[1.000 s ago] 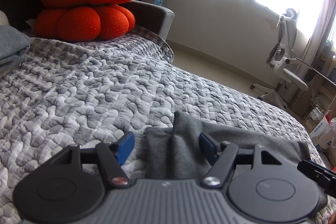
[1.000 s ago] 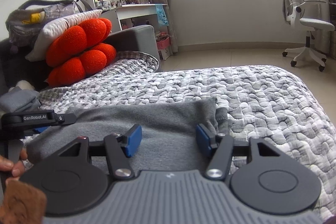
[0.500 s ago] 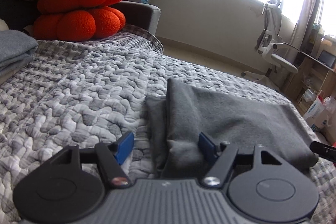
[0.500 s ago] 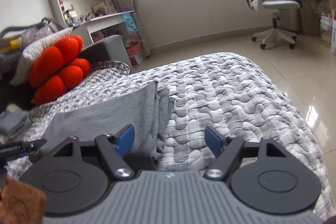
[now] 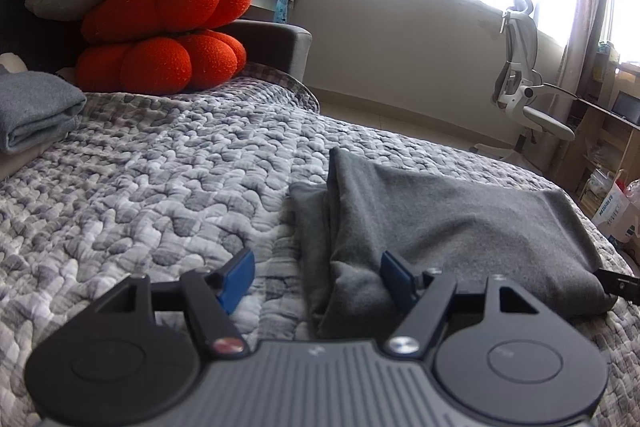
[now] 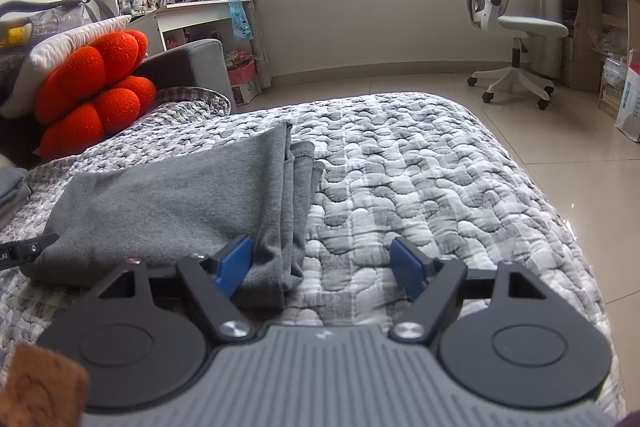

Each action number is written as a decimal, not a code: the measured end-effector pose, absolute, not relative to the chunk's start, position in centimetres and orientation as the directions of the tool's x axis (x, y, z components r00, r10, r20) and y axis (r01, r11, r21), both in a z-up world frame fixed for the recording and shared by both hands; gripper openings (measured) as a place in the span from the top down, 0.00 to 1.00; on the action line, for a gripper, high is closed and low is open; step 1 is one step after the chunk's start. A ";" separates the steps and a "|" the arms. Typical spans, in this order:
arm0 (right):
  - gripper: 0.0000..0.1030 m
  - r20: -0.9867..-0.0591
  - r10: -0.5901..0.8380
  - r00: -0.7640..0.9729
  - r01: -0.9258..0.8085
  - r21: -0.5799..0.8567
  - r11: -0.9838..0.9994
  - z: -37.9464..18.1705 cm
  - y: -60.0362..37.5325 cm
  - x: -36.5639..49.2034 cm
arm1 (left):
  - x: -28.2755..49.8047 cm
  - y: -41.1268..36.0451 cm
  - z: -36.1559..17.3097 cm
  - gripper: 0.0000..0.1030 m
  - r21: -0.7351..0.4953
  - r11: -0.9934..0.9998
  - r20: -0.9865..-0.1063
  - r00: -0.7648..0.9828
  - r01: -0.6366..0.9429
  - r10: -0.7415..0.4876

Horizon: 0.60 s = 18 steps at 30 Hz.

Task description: Fold clothes

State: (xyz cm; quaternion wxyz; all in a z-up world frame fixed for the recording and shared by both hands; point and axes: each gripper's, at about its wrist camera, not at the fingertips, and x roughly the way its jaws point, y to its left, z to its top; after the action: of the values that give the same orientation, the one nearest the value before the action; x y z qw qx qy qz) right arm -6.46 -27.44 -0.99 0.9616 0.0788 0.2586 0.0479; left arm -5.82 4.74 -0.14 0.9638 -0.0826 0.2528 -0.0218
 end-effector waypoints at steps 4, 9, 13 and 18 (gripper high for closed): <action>0.24 -0.484 0.148 0.862 -0.057 0.196 0.979 -1.0 -27.7 -6.5 | -5.9 4.8 -0.2 0.30 -0.171 0.985 -0.481 0.873 0.001 -0.084; 0.24 -0.479 0.153 0.864 -0.059 0.205 0.977 -1.0 -27.8 -6.7 | -5.9 4.7 -0.2 0.30 -0.169 0.986 -0.481 0.873 0.002 -0.084; 0.23 -0.475 0.161 0.865 -0.063 0.216 0.974 -1.0 -27.9 -6.7 | -5.9 4.7 -0.2 0.30 -0.167 0.986 -0.480 0.873 0.003 -0.084; 0.23 -0.471 0.167 0.866 -0.066 0.225 0.972 -1.0 -28.0 -6.7 | -5.9 4.7 -0.2 0.30 -0.166 0.986 -0.480 0.874 0.003 -0.083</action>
State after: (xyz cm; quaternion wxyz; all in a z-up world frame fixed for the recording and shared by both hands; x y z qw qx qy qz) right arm -6.74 -28.01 -1.03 0.9606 0.1010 0.2517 0.0607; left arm -5.90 4.71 -0.18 0.9645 -0.0802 0.2505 -0.0224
